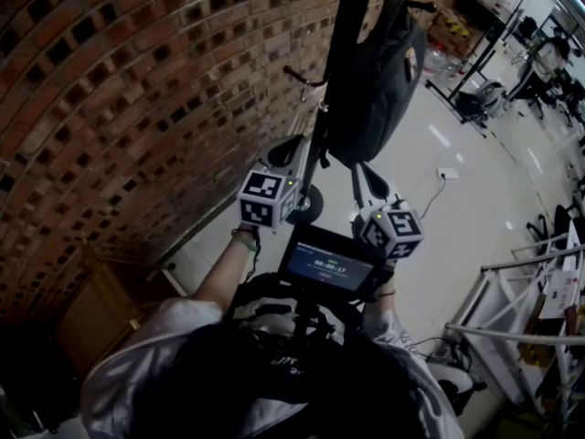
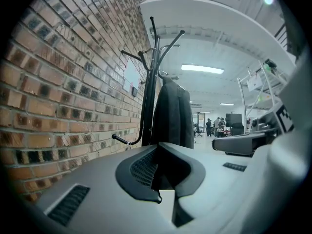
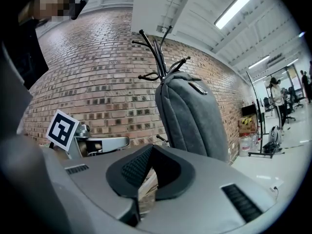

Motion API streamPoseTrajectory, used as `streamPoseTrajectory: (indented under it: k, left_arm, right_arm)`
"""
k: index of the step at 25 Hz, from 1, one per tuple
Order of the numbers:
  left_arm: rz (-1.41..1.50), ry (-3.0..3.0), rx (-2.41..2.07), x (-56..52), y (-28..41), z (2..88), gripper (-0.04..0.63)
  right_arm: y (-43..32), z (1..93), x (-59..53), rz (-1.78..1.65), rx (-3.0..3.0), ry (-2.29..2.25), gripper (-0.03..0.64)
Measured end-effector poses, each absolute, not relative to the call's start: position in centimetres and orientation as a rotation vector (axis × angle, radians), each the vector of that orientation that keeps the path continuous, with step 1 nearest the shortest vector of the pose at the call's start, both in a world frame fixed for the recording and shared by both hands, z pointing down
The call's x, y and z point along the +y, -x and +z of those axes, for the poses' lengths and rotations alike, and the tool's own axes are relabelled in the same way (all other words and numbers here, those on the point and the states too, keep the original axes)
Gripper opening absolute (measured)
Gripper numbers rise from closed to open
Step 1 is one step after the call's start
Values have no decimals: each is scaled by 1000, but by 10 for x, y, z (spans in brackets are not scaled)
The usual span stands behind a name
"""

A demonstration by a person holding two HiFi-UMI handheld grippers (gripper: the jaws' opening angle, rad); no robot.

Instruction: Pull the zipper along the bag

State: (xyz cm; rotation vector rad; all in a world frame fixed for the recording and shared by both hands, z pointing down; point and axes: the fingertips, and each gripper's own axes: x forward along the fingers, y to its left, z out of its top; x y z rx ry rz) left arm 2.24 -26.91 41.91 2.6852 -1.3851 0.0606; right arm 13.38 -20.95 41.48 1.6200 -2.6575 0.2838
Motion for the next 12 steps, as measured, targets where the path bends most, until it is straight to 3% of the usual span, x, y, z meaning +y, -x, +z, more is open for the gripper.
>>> streamPoseTrajectory:
  k: [12]
  left_arm:
    - [50, -2679, -1380, -265, -25, 412, 8]
  right_arm:
    - [-137, 414, -213, 245, -2694, -1641, 6]
